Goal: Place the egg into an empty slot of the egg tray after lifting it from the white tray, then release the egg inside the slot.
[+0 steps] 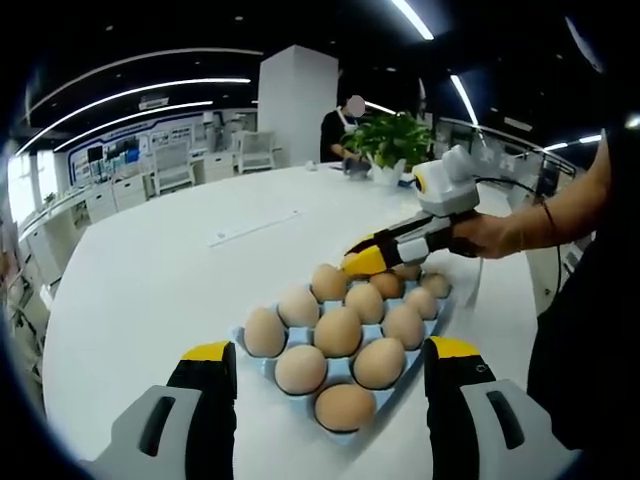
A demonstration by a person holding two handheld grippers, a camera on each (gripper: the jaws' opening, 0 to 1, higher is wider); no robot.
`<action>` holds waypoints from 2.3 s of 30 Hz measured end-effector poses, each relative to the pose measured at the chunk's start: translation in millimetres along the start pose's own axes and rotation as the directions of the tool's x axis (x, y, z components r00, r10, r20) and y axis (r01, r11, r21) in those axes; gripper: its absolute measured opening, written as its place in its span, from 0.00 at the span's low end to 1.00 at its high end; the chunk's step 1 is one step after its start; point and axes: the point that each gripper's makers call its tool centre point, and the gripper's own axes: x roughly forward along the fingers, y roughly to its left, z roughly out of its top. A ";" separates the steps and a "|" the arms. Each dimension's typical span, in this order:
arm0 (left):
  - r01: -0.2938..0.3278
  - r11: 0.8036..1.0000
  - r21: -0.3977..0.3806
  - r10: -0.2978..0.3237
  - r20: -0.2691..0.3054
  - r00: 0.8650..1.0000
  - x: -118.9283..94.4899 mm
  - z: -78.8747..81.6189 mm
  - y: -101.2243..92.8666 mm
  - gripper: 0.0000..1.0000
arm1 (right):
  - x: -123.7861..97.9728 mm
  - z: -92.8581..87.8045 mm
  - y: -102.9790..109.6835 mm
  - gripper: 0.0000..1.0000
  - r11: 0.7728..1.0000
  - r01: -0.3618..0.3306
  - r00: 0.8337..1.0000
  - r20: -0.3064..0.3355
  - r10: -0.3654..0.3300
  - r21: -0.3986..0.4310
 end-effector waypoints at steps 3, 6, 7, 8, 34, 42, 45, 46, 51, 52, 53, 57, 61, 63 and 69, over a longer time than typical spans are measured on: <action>-0.004 1.000 -0.003 0.004 0.010 1.000 -0.6 2.4 0.6 0.76 | -13.4 6.4 -3.6 0.26 1.000 0.012 0.999 0.043 -0.013 0.023; -0.002 1.000 0.000 0.002 0.008 1.000 -0.2 3.1 -0.7 0.76 | -30.4 12.3 -18.3 0.25 0.997 0.055 0.994 0.087 -0.059 0.054; -0.002 1.000 0.001 0.002 0.007 1.000 0.0 3.0 -1.1 0.76 | -37.0 14.1 -26.1 0.25 0.995 0.086 0.991 0.101 -0.092 0.058; 0.000 1.000 0.000 0.000 0.006 1.000 0.4 2.8 -1.7 0.76 | -45.9 14.8 -38.2 0.25 0.990 0.124 0.985 0.110 -0.131 0.068; 0.015 1.000 0.013 -0.015 -0.006 1.000 4.0 2.6 -5.2 0.76 | -212.2 -10.3 -246.5 0.25 0.689 0.690 0.685 0.107 -0.721 0.223; 0.011 1.000 0.012 -0.011 -0.004 1.000 3.6 3.6 -3.3 0.76 | -206.3 -24.6 -256.4 0.27 0.674 0.699 0.681 0.063 -0.729 0.239; 0.011 1.000 0.013 -0.010 -0.010 1.000 3.2 1.6 -3.1 0.76 | -197.5 -29.3 -254.1 0.27 0.688 0.694 0.698 0.032 -0.715 0.213; 0.010 1.000 0.010 -0.010 -0.011 1.000 3.2 0.9 -3.0 0.76 | -198.1 -31.1 -256.6 0.27 0.688 0.719 0.689 0.028 -0.724 0.102; 0.007 1.000 0.007 -0.007 -0.010 1.000 2.1 -0.3 -1.9 0.76 | -197.6 -28.5 -256.5 0.26 0.706 0.695 0.708 0.042 -0.705 0.134; 0.006 1.000 0.007 -0.006 -0.011 1.000 2.1 -0.4 -1.8 0.76 | -197.7 -28.5 -256.4 0.26 0.708 0.694 0.710 0.040 -0.703 0.134; 0.006 1.000 0.008 -0.006 -0.012 1.000 1.6 -0.9 -1.5 0.76 | -198.1 -28.5 -256.7 0.26 0.707 0.694 0.710 0.037 -0.703 0.135; 0.003 1.000 0.008 -0.003 -0.008 1.000 0.6 -0.2 -0.4 0.76 | -199.4 -27.1 -256.2 0.25 0.707 0.697 0.709 0.032 -0.705 0.118; 0.002 1.000 0.006 -0.002 -0.005 1.000 0.7 0.2 -0.5 0.76 | -206.7 -19.4 -255.1 0.25 0.698 0.708 0.697 0.057 -0.715 0.106; 0.002 1.000 0.005 -0.002 -0.006 1.000 0.8 -0.3 -0.5 0.76 | -208.4 -15.0 -253.4 0.25 0.704 0.702 0.702 0.066 -0.710 0.108; 0.005 1.000 0.006 -0.005 -0.007 1.000 1.8 -0.2 -2.2 0.76 | -207.9 -8.7 -246.9 0.25 0.717 0.687 0.713 0.086 -0.696 0.118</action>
